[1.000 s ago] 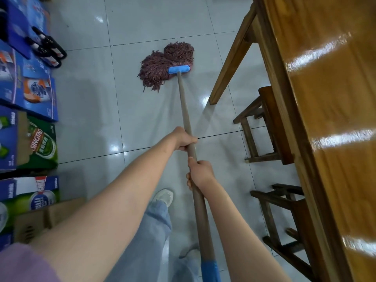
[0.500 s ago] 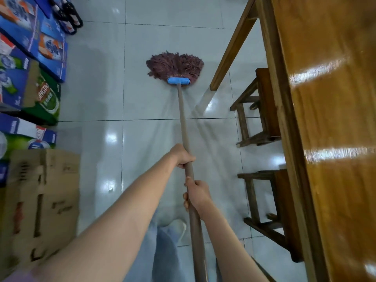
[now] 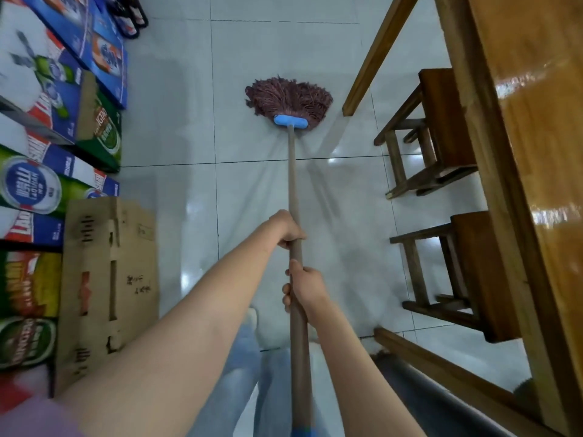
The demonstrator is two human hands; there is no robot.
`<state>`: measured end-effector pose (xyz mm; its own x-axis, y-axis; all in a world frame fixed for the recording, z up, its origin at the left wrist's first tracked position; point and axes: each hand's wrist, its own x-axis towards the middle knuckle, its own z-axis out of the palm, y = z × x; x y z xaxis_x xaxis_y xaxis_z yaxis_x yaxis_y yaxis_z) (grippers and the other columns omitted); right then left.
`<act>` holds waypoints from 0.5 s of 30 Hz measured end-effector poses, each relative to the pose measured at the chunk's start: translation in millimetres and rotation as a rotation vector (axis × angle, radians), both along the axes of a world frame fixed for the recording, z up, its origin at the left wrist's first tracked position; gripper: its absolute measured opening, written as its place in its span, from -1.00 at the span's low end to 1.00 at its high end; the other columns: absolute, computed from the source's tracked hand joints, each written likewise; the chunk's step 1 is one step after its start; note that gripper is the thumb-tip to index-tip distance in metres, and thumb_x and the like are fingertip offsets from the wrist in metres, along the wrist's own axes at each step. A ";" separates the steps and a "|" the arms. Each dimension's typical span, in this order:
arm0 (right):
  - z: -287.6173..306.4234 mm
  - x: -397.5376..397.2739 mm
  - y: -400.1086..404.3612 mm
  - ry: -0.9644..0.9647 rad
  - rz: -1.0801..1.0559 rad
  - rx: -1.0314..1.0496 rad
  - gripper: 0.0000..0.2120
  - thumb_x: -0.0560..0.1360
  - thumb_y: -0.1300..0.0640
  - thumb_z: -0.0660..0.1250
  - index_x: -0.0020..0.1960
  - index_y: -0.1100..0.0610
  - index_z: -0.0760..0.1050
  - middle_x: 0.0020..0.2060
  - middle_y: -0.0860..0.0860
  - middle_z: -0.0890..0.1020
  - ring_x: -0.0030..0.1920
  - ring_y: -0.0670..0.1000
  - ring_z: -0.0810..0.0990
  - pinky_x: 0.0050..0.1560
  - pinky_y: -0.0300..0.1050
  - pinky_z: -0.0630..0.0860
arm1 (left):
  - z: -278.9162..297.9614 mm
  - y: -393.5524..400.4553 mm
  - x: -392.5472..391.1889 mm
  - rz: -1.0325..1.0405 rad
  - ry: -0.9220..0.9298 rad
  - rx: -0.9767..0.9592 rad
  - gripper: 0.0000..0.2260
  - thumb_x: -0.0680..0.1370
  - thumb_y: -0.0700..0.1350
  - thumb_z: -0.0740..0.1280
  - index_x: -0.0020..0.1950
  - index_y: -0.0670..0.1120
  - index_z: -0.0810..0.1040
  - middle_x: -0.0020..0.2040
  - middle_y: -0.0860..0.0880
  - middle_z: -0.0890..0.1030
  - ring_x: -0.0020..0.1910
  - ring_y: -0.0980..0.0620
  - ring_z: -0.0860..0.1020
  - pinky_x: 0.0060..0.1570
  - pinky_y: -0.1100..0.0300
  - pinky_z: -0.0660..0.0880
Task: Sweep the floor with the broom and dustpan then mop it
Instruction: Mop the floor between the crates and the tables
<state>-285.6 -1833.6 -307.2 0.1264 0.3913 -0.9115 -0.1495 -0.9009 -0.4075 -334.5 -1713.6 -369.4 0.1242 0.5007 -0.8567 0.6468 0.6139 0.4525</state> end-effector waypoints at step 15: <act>5.6 -4.9 -184.6 -0.043 0.095 -0.050 -0.78 0.61 0.03 0.13 -0.04 0.19 0.38 -0.45 0.07 0.44 -0.59 -0.01 0.37 -0.53 -0.21 0.36 | -6.7 -188.1 -10.9 0.020 -0.037 -0.031 -0.75 0.46 -0.22 0.42 0.03 -0.24 0.41 0.06 -0.26 0.60 -0.03 -0.20 0.64 -0.04 -0.03 0.61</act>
